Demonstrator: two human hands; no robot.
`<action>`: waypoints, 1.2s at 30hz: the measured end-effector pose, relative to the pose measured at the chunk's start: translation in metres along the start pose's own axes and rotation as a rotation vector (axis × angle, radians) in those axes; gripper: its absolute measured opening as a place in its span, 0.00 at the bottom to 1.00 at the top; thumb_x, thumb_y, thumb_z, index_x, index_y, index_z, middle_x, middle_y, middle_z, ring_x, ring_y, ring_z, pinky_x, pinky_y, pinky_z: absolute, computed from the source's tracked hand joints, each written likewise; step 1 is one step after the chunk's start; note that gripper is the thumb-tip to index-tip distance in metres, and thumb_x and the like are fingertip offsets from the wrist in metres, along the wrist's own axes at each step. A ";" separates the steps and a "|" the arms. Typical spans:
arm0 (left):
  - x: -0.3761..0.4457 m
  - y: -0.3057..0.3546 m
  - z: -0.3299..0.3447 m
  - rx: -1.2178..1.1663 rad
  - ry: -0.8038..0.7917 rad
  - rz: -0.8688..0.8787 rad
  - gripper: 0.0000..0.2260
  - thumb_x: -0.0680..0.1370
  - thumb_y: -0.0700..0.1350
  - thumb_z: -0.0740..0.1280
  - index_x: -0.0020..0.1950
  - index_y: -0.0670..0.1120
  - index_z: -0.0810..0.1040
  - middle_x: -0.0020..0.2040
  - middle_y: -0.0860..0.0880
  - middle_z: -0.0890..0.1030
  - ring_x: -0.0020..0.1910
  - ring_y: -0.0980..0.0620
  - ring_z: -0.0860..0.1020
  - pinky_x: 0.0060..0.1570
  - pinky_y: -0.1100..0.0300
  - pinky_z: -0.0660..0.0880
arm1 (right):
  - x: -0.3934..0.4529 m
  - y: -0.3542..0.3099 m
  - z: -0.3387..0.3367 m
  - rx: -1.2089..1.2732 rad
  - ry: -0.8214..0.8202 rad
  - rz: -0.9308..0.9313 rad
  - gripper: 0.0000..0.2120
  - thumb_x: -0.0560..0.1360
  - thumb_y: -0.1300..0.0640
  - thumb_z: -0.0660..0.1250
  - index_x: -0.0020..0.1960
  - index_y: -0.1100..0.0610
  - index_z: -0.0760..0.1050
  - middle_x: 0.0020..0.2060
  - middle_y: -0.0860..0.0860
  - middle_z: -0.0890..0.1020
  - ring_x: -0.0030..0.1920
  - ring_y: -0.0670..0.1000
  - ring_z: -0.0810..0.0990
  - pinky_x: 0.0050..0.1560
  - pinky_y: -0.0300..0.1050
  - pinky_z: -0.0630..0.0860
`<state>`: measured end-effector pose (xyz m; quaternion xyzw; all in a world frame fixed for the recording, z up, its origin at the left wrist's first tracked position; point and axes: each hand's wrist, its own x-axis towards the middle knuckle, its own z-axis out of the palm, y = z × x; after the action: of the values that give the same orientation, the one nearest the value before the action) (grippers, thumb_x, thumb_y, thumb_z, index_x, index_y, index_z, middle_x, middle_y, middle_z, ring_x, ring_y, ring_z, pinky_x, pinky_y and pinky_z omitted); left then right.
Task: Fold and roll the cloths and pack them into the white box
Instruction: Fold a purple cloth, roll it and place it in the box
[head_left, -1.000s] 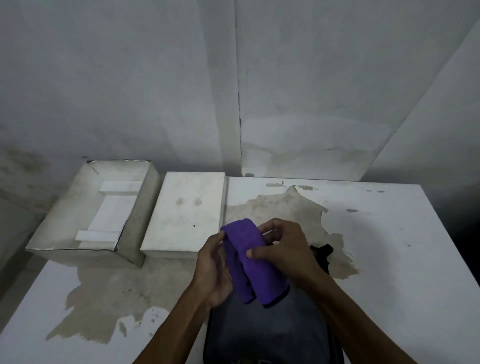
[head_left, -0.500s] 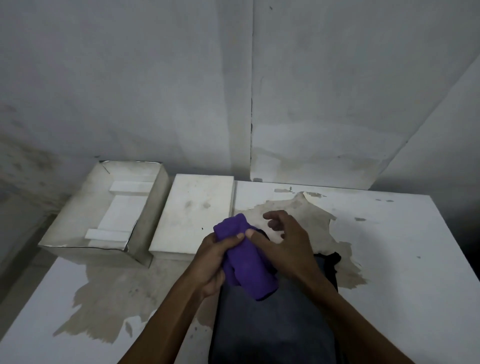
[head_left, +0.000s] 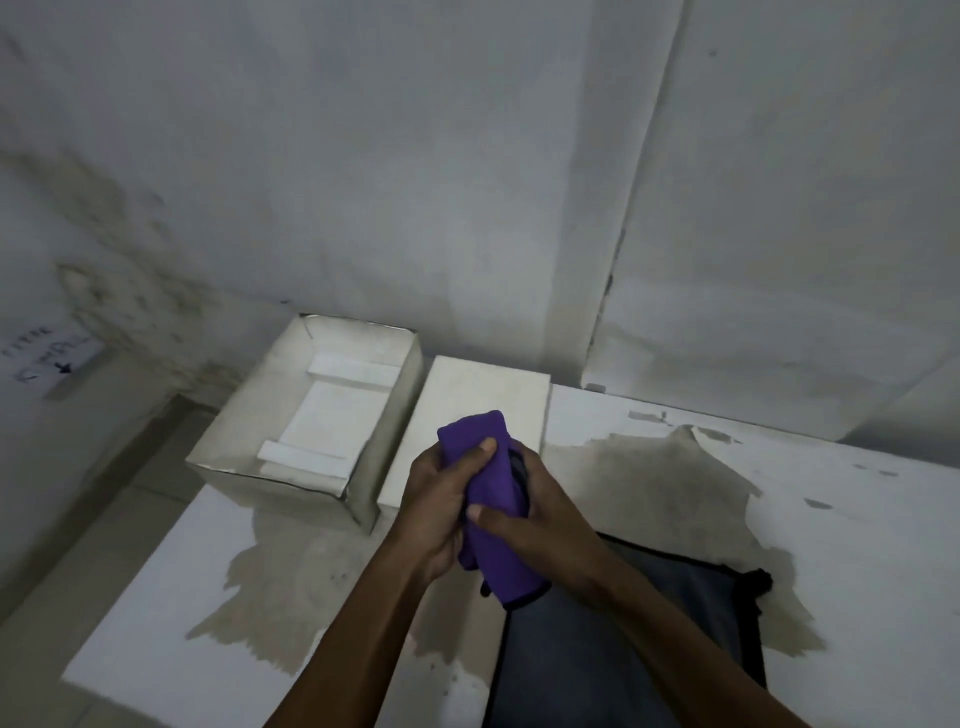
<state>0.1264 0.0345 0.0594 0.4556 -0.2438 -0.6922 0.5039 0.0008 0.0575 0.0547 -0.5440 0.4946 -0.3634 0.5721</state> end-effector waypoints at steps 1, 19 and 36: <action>0.004 0.008 -0.008 0.034 -0.006 0.038 0.10 0.72 0.43 0.73 0.53 0.44 0.82 0.49 0.41 0.85 0.48 0.46 0.84 0.40 0.59 0.80 | 0.009 -0.003 0.009 -0.007 0.000 0.019 0.25 0.74 0.56 0.71 0.66 0.45 0.65 0.57 0.44 0.79 0.52 0.42 0.81 0.45 0.36 0.80; 0.114 0.149 -0.194 0.602 0.313 0.255 0.20 0.73 0.41 0.72 0.64 0.47 0.73 0.53 0.46 0.79 0.52 0.50 0.79 0.48 0.56 0.77 | 0.219 -0.018 0.166 0.595 0.097 0.463 0.22 0.75 0.67 0.66 0.67 0.53 0.69 0.59 0.57 0.80 0.57 0.61 0.80 0.57 0.62 0.78; 0.179 0.144 -0.285 1.071 0.302 0.364 0.23 0.77 0.46 0.67 0.70 0.49 0.64 0.61 0.48 0.75 0.56 0.50 0.76 0.52 0.53 0.78 | 0.351 0.077 0.271 0.449 0.348 0.548 0.29 0.76 0.68 0.64 0.72 0.52 0.61 0.65 0.57 0.74 0.61 0.60 0.76 0.61 0.63 0.75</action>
<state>0.4309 -0.1493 -0.0280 0.6913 -0.5595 -0.3020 0.3433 0.3384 -0.1948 -0.1022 -0.1837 0.6193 -0.3832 0.6602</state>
